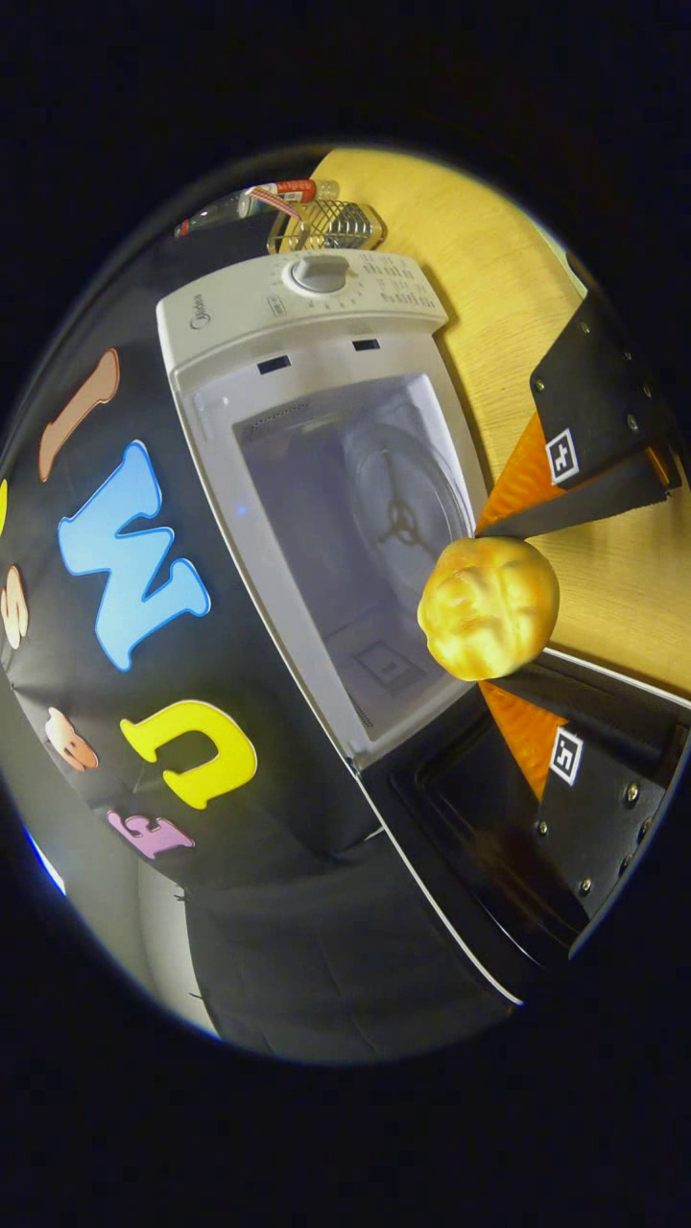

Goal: Open the microwave, put the food inside, and close the microwave door.

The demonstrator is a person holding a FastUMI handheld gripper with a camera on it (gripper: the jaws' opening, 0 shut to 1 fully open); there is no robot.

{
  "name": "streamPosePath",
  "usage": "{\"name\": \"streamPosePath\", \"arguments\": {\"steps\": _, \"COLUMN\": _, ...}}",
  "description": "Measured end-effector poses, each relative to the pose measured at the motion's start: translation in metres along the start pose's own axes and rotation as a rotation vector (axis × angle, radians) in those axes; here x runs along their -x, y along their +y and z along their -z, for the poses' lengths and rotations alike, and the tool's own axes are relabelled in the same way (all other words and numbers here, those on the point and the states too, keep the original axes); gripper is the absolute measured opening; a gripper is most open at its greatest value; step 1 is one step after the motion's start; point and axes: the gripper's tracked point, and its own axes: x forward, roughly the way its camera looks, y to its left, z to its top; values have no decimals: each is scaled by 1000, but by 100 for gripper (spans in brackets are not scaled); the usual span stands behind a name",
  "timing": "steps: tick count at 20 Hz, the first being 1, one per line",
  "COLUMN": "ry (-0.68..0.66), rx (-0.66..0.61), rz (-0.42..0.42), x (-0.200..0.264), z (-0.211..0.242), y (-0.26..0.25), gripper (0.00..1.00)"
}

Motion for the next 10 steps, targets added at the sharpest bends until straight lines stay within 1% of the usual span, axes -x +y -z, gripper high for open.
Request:
{"name": "streamPosePath", "arguments": {"steps": 1, "ry": 4, "rx": -37, "rz": 3, "x": -16, "z": 0, "y": -1, "gripper": 77}}
{"name": "streamPosePath", "arguments": {"steps": 3, "ry": -12, "rx": -100, "rz": 38, "x": -48, "z": -6, "y": -9, "gripper": 77}}
{"name": "streamPosePath", "arguments": {"steps": 5, "ry": -24, "rx": -126, "rz": 71, "x": -73, "z": -9, "y": -15, "gripper": 77}}
{"name": "streamPosePath", "arguments": {"steps": 6, "ry": -22, "rx": -120, "rz": 98, "x": -85, "z": -8, "y": -20, "gripper": 77}}
{"name": "streamPosePath", "arguments": {"steps": 10, "ry": -52, "rx": -38, "rz": 142, "x": -110, "z": -10, "y": -28, "gripper": 77}}
